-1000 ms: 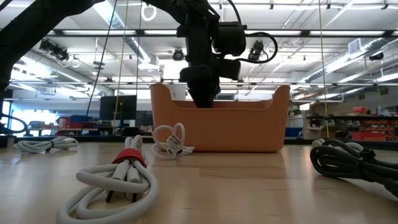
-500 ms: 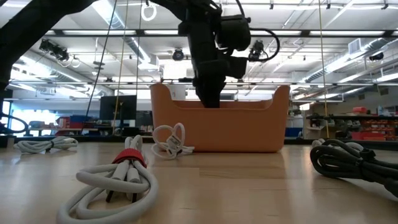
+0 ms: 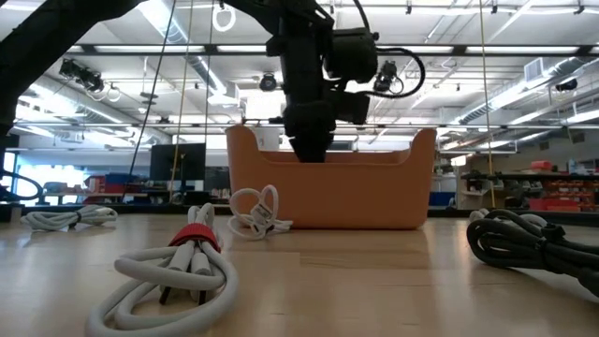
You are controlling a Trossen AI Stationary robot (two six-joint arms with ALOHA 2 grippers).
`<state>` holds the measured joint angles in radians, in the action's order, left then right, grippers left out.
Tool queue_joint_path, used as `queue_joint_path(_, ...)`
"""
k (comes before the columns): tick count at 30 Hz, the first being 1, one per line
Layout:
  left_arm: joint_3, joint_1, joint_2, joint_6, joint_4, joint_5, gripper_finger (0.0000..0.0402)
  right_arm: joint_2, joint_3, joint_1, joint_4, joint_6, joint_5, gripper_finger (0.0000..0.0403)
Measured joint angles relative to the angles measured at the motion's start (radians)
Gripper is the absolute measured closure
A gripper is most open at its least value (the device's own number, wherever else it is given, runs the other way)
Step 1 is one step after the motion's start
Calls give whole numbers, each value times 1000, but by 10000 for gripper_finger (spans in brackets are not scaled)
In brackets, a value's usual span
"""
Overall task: Pick and place USB-C Cables
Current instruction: Put the blue USB cable into the orange bin
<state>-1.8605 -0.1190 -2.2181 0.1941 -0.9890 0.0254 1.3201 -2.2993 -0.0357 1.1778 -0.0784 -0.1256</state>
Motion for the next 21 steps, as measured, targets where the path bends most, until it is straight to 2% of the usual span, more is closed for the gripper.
queue_joint_path(8,22,-3,0,-56,22,1,379,0,0,0,0,0,0,296)
queue_joint_path(21,22,-2,0,-55,22,1,378,0,0,0,-1,-3,0,296)
